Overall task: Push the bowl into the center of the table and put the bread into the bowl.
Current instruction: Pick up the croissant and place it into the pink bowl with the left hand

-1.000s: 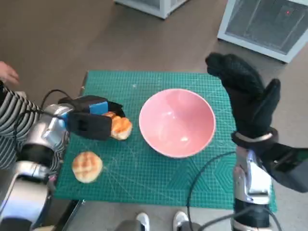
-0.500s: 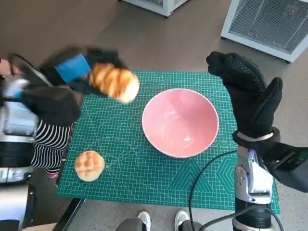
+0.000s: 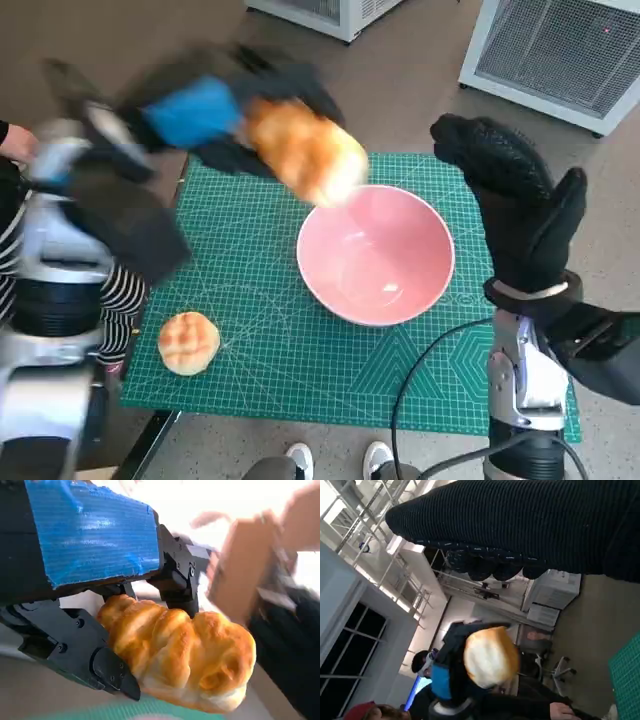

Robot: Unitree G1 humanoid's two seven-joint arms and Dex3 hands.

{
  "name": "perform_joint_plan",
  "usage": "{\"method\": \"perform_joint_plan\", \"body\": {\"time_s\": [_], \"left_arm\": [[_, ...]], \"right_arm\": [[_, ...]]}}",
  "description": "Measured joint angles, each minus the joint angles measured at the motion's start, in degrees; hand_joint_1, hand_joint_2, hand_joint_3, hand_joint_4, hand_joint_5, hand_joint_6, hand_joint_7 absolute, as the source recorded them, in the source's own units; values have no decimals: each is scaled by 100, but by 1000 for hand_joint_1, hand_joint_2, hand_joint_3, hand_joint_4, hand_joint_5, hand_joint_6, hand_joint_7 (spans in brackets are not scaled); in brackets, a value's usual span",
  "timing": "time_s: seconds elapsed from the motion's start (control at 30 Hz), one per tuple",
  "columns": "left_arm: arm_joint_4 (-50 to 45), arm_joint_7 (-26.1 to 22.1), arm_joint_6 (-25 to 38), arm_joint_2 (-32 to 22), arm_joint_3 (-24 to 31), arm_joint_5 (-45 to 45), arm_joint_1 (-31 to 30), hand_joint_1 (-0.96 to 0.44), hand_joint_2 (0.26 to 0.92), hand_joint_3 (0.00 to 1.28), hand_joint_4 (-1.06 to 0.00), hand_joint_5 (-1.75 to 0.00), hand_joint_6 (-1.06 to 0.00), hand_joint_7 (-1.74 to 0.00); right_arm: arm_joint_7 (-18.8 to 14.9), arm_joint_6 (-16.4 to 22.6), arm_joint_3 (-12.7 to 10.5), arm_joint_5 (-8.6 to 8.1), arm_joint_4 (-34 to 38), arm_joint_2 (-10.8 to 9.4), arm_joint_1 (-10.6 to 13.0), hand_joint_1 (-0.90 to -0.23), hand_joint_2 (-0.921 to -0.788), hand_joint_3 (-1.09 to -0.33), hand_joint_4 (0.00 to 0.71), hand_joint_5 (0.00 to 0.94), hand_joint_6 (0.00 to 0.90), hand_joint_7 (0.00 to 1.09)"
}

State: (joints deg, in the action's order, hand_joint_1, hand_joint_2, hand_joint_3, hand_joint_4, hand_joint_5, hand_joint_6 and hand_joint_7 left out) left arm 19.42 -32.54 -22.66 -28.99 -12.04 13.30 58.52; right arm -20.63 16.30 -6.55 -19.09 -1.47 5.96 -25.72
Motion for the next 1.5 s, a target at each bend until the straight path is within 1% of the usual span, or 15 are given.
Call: {"method": "perform_joint_plan", "body": {"time_s": [0.23, 0.37, 0.67, 0.73, 0.77, 0.8, 0.83, 0.87, 0.9, 0.93, 0.97, 1.03, 1.17, 1.33, 1.5], "left_arm": [[928, 123, -337, 504, -569, 563, 207, 1, 915, 13, -809, -1035, -652, -1133], [1554, 268, -483, 760, -900, 990, 309, 0, 918, 15, -801, -1064, -646, -1120], [2663, 547, -792, 1137, -1314, 1509, 516, 0, 920, 23, -783, -1118, -645, -1089], [2816, 573, -813, 1178, -1380, 1589, 552, 0, 920, 34, -771, -1134, -630, -1101], [2890, 579, -817, 1196, -1407, 1604, 564, 0, 920, 75, -735, -1181, -575, -1145], [2939, 574, -790, 1212, -1428, 1618, 570, 0, 920, 90, -721, -1199, -554, -1162], [2994, 543, -727, 1239, -1452, 1632, 574, -14, 910, 105, -651, -1086, -496, -1064], [3031, 469, -611, 1268, -1476, 1645, 576, -34, 901, 94, -615, -804, -483, -810], [3064, 389, -499, 1297, -1500, 1660, 577, -57, 884, 71, -511, -530, -433, -574], [3082, 269, -350, 1322, -1527, 1679, 576, -65, 878, 61, -477, -427, -420, -482], [3087, 144, -202, 1339, -1555, 1705, 576, -84, 857, 41, -373, -273, -372, -332], [3069, -172, 127, 1360, -1594, 1719, 571, -114, 828, 18, -253, -112, -317, -169], [2777, -575, 488, 1290, -1577, 1700, 474, -178, 798, 5, -174, -30, -292, -79], [2028, -665, 415, 1012, -1338, 1446, 164, -243, 784, 1, -137, -5, -289, -45], [983, -915, 317, 479, -889, 933, -303, -263, 776, 0, -121, -1, -287, -32]], "right_arm": [[5, -1, -12, -33, -22, -1, 51, -676, -921, -636, 172, 4, 53, 590], [31, -7, -34, -85, -96, 7, 140, -678, -921, -635, 173, 4, 55, 585], [128, -28, -32, -77, -216, 19, 243, -682, -921, -632, 175, 4, 61, 575], [147, -28, -31, -75, -218, 23, 250, -683, -921, -632, 175, 4, 63, 573], [154, -29, -31, -74, -220, 26, 254, -683, -921, -632, 174, 4, 63, 571], [160, -29, -30, -72, -221, 29, 259, -684, -921, -632, 174, 3, 64, 570], [171, -29, -29, -70, -224, 34, 265, -684, -921, -632, 173, 3, 64, 569], [186, -28, -28, -68, -226, 36, 270, -685, -921, -632, 173, 3, 65, 567], [195, -28, -25, -66, -227, 35, 273, -685, -921, -632, 172, 2, 65, 566], [200, -28, -23, -63, -230, 36, 278, -685, -921, -632, 171, 2, 65, 565], [204, -28, -21, -51, -230, 36, 281, -685, -921, -632, 167, 1, 64, 562], [209, -28, -15, -39, -231, 35, 289, -684, -921, -631, 162, 0, 63, 558], [215, -28, -12, -26, -237, 35, 298, -682, -921, -633, 157, 0, 61, 552], [222, -35, -5, 7, -247, 34, 299, -683, -921, -634, 155, 0, 61, 548], [222, -42, -6, 5, -251, 35, 298, -684, -921, -634, 155, 0, 63, 544]]}}
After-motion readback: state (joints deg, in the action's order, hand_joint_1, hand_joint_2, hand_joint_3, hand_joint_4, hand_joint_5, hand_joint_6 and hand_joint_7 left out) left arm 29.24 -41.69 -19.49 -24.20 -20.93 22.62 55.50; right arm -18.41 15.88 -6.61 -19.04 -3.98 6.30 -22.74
